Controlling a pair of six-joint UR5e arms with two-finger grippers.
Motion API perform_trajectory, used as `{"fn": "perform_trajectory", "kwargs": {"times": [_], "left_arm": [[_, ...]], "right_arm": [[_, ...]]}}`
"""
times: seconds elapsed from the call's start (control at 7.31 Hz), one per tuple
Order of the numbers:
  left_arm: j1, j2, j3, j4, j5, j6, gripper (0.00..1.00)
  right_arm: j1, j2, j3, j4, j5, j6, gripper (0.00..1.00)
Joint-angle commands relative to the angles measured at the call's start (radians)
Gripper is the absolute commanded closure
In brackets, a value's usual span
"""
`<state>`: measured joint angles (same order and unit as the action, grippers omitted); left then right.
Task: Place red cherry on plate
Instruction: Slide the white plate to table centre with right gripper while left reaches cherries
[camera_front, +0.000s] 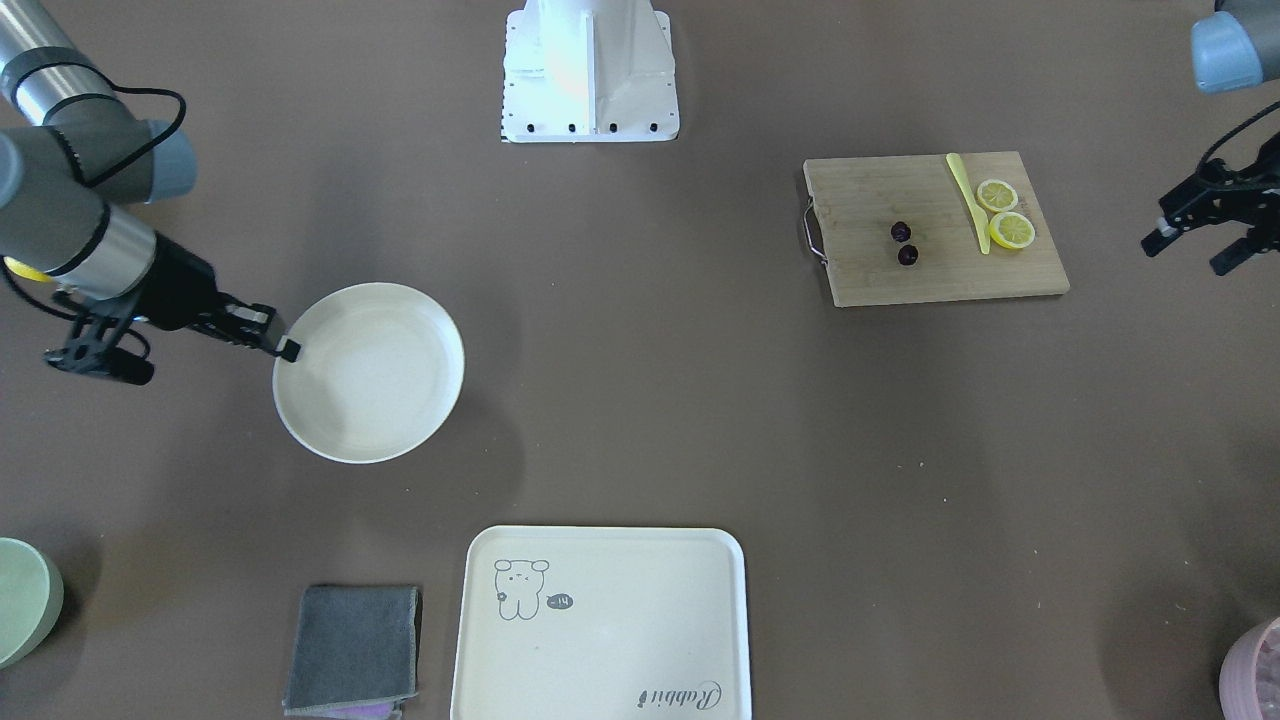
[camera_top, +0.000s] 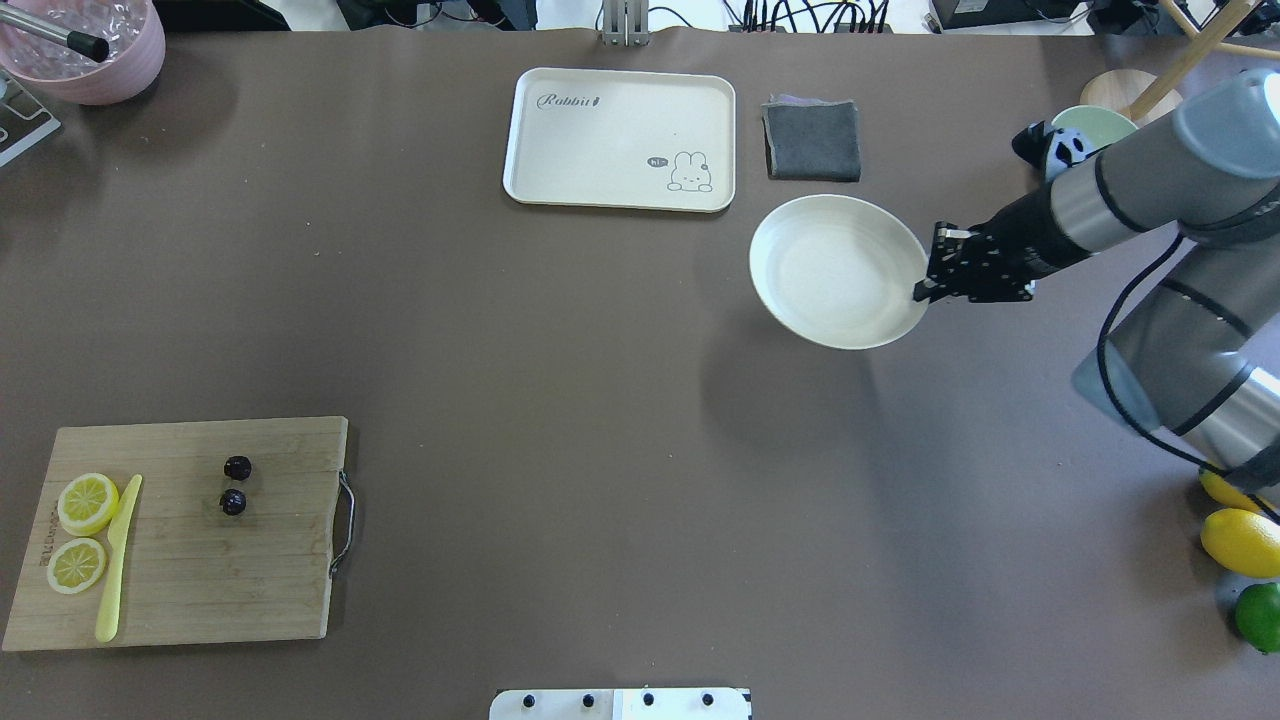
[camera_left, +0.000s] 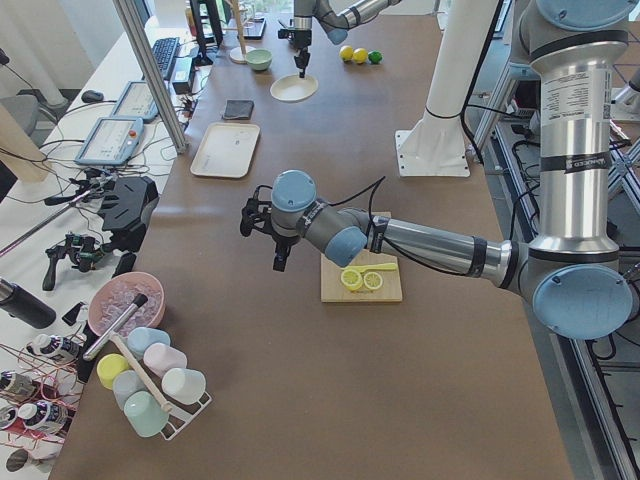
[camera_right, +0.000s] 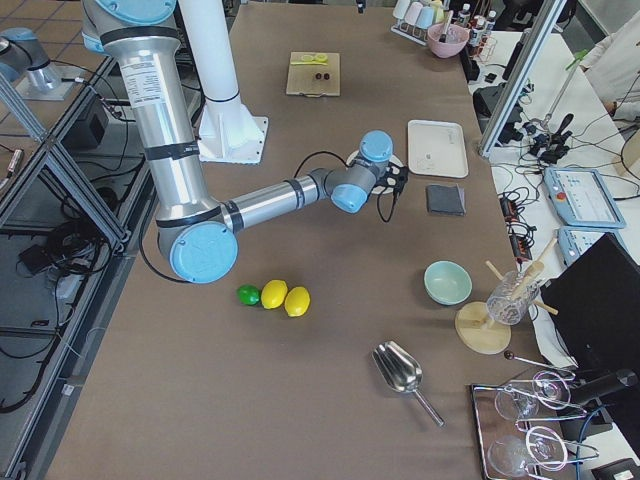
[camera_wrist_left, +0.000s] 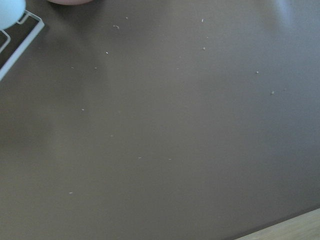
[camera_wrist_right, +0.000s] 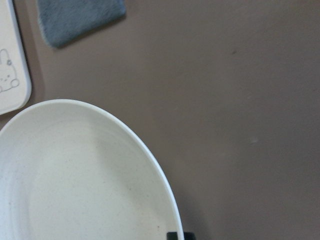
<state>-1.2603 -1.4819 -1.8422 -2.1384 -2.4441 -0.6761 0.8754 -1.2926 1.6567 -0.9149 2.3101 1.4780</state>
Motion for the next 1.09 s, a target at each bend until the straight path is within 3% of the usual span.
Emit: {"fn": "perform_trajectory", "kwargs": {"times": [0.0, 0.14, 0.41, 0.82, 0.96], "left_arm": [[0.218, 0.02, -0.044, -0.135, 0.151, -0.338, 0.02], [0.301, 0.053, -0.067, -0.181, 0.199, -0.359, 0.03], [0.399, 0.089, -0.094, -0.216, 0.211, -0.439, 0.03], [0.596, 0.094, -0.089, -0.25, 0.397, -0.585, 0.09], [0.623, 0.092, -0.086, -0.25, 0.433, -0.585, 0.12]], "right_arm": [[-0.162, 0.085, 0.017, -0.005, -0.129, 0.146, 1.0], [-0.211, 0.114, 0.017, -0.024, -0.158, 0.186, 1.0], [-0.309, 0.206, 0.018, -0.207, -0.252, 0.189, 1.0], [-0.36, 0.202, 0.009, -0.211, -0.294, 0.182, 1.0], [-0.36, 0.2, 0.008, -0.211, -0.3, 0.177, 0.34]]}}
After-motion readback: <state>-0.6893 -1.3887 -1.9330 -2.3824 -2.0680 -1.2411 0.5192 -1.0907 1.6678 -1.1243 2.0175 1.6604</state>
